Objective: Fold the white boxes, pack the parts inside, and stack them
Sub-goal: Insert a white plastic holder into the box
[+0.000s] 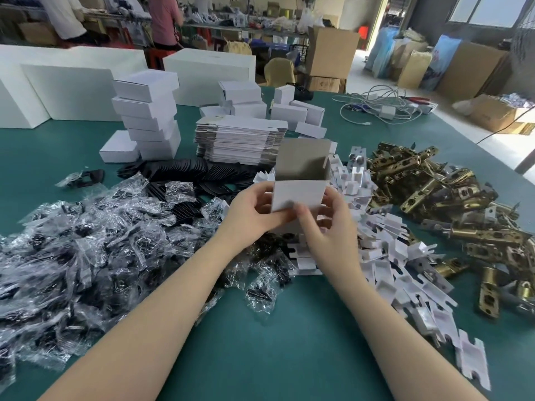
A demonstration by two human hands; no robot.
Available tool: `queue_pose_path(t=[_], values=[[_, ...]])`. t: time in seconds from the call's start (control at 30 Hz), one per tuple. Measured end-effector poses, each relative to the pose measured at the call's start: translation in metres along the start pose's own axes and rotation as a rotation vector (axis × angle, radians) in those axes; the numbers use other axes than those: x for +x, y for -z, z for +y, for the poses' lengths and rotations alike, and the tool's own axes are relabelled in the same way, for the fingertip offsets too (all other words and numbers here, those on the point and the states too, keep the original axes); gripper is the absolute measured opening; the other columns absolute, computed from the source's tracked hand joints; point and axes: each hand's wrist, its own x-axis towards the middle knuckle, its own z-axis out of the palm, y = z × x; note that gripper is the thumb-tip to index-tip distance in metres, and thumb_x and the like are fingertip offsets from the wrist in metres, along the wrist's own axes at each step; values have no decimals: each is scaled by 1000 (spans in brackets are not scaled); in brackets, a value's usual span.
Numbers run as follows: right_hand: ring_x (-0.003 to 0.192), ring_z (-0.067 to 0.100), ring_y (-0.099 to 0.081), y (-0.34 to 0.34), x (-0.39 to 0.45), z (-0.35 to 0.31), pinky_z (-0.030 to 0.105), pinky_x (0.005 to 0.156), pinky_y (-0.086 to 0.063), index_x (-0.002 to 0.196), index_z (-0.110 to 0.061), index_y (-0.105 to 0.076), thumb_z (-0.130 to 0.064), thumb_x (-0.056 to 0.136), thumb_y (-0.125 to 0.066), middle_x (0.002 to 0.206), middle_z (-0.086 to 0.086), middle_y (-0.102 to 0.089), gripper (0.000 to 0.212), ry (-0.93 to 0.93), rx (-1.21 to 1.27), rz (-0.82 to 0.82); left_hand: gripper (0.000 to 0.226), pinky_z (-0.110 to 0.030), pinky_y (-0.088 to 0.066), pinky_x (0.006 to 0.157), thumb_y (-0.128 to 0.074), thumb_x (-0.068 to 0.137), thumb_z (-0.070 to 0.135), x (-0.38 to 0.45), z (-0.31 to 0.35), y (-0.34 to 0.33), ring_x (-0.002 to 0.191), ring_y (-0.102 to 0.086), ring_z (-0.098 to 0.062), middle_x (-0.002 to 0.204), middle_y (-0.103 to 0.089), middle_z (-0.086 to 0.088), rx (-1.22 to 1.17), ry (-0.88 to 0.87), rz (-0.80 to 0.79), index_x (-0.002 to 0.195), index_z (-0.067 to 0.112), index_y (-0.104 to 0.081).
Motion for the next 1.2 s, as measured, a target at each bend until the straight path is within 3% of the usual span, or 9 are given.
queue_pose_path(t=[0.2,0.27,0.37,0.47,0.6,0.77,0.9,1.03,1.2], values=[[93,14,-69,4,-3,0,30,72,-60,121,-41,-49,-39,84,-72,104,-13,-68,44,-33,275,-123,38,-16,-54,74,-82,75,17,4,28,11,93,-71,-4,100,-75,14,-35,-35,-84,106,32,-65],[95,25,-71,4,-4,1,37,74,-61,122,-31,-51,-23,82,-74,108,-5,-70,46,-107,460,-191,34,-18,-55,73,-78,77,22,1,37,13,94,-72,-7,100,-76,12,-94,5,-162,108,29,-65],[101,26,-69,0,-10,5,36,81,-58,118,-15,-58,-10,76,-73,109,6,-72,45,-219,663,-241,40,-25,-58,76,-68,75,54,-2,54,21,98,-70,-5,107,-73,14,92,80,-290,110,36,-62],[102,24,-67,-1,-13,9,32,82,-55,113,-17,-60,-8,74,-72,106,5,-73,42,-283,727,-251,54,-35,-56,88,-48,67,83,0,68,42,104,-65,-4,114,-66,22,385,80,-141,108,49,-57],[104,20,-67,5,-10,14,35,86,-55,115,-20,-58,-11,73,-72,105,-1,-73,45,-317,748,-238,26,-30,-45,90,-58,94,46,19,61,80,102,-59,-6,121,-66,12,710,72,222,118,35,-63],[105,24,-66,4,-10,18,43,90,-55,119,-20,-55,-19,69,-75,112,3,-71,54,-332,690,-242,51,-39,-44,107,-61,95,24,48,32,99,129,-51,-27,144,-53,-4,1449,434,-310,144,23,-49],[112,27,-64,4,-11,19,42,92,-55,124,-18,-55,-23,67,-79,121,10,-67,61,-346,674,-254,44,-44,-54,93,-58,97,25,55,23,104,121,-56,-24,138,-58,4,1569,322,-285,138,38,-52],[109,23,-66,2,-11,19,36,89,-55,121,-22,-58,-21,70,-77,118,6,-69,54,-323,662,-270,53,-41,-54,83,-45,103,23,57,9,102,120,-55,-28,146,-42,-5,1656,242,-352,150,42,-32],[108,21,-67,3,-11,19,33,87,-56,122,-21,-58,-19,72,-77,118,4,-70,53,-322,664,-289,44,-35,-44,70,-44,104,22,61,2,96,113,-57,-30,132,-47,-6,1738,217,-240,145,39,-44]])
